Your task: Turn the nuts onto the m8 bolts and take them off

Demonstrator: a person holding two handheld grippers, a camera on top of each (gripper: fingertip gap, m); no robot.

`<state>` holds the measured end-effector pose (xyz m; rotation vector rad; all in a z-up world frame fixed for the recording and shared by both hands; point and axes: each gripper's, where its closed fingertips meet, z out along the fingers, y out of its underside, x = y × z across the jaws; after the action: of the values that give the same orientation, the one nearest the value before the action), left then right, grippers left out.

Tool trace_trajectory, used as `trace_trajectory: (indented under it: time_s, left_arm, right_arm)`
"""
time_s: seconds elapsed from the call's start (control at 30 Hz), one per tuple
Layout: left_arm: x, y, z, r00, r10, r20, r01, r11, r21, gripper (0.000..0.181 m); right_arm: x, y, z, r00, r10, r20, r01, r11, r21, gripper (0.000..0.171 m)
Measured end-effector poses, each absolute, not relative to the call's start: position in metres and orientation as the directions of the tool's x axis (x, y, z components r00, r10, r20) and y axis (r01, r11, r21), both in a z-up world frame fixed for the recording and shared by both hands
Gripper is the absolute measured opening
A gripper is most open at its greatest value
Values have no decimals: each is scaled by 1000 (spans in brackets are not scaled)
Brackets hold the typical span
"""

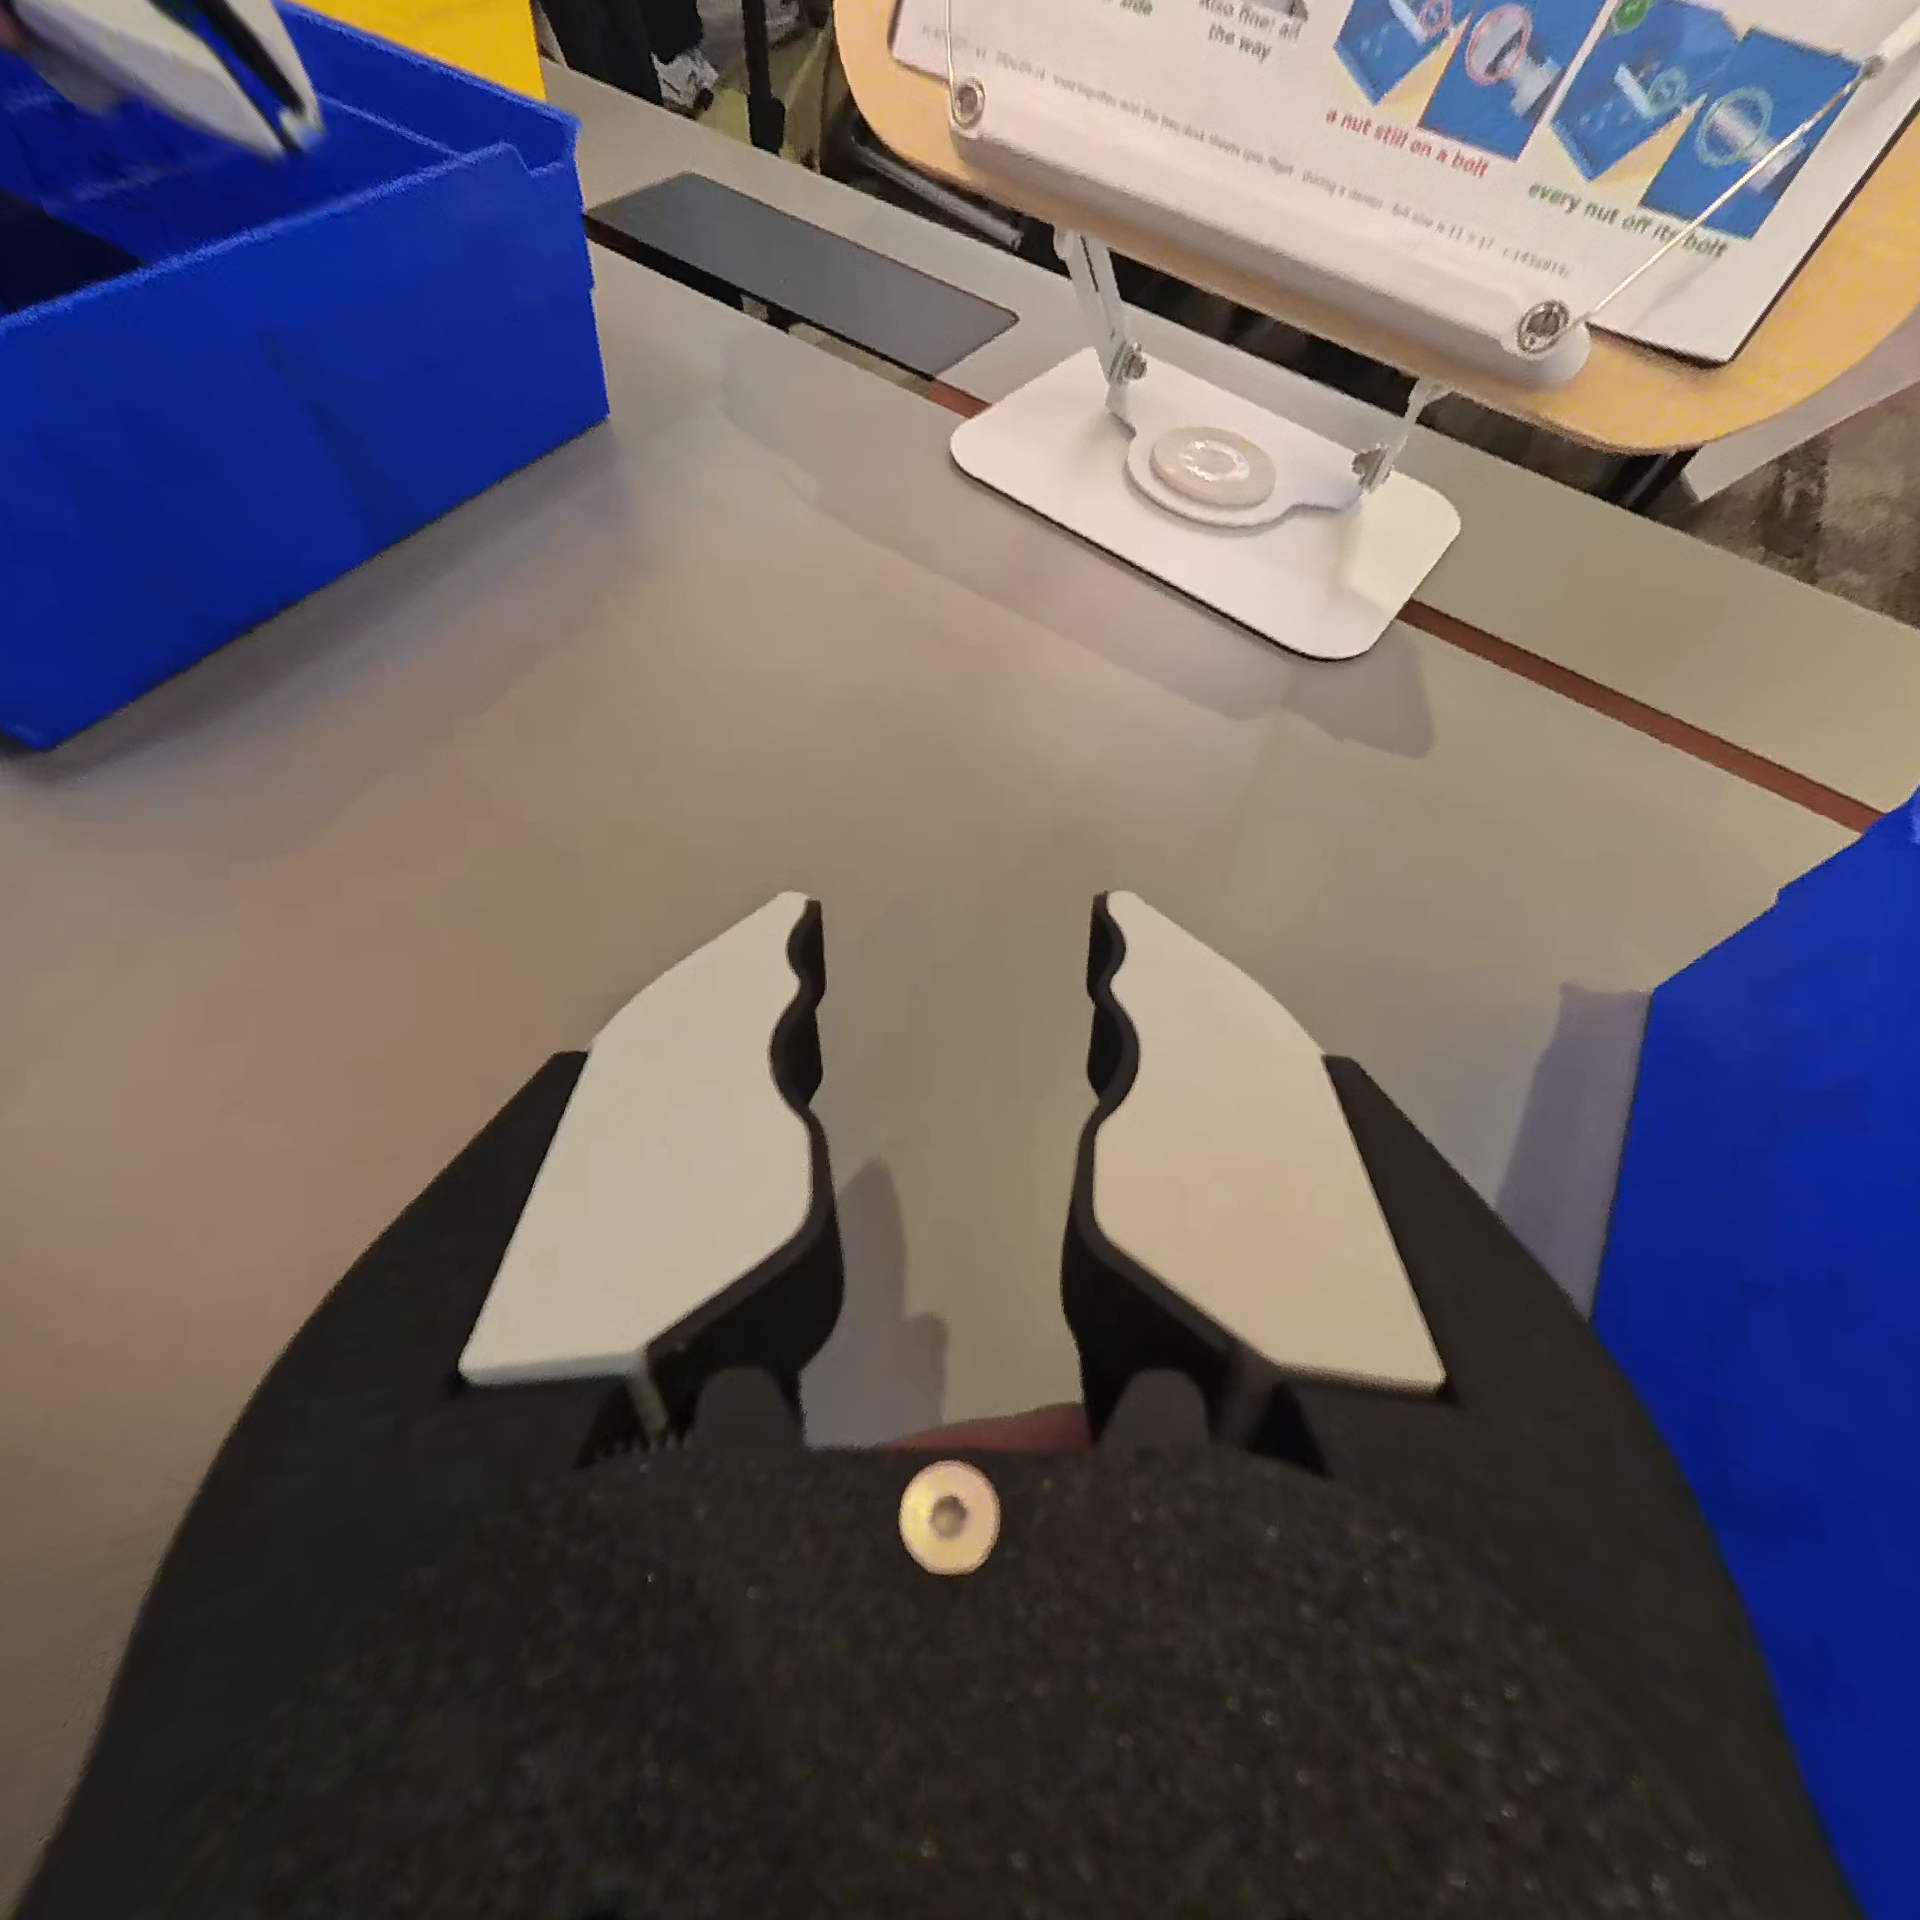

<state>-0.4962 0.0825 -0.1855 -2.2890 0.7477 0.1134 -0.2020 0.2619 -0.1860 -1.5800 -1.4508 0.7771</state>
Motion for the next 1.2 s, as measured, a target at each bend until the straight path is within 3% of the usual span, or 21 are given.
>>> trace_trajectory:
  time_s: [0.17, 0.33, 0.47, 0.8, 1.2]
  left_arm:
    - [-466, 52, -123, 910, -196, -365, -414, -470, -779, 14]
    - [-428, 16, -107, 949, 171, -264, -194, -341, -920, 14]
    - [-396, -8, -109, 926, 369, -76, -4, -190, -982, 13]
    - [-320, -2, -128, 933, 356, 60, 114, -132, -985, 14]
    - [-297, -8, -126, 936, 352, 16, 85, -180, -980, 14]
  right_arm:
    - [-200, 259, -175, 118, 986, 115, 443, 51, -895, 49]
    - [-185, 252, -171, 94, 988, 124, 415, 75, -907, 49]
    - [-168, 248, -172, 108, 988, 112, 394, 61, -917, 49]
    - [-133, 249, -165, 183, 983, 20, 311, -38, -950, 49]
    - [-115, 237, -154, 170, 985, 34, 283, -15, -959, 47]
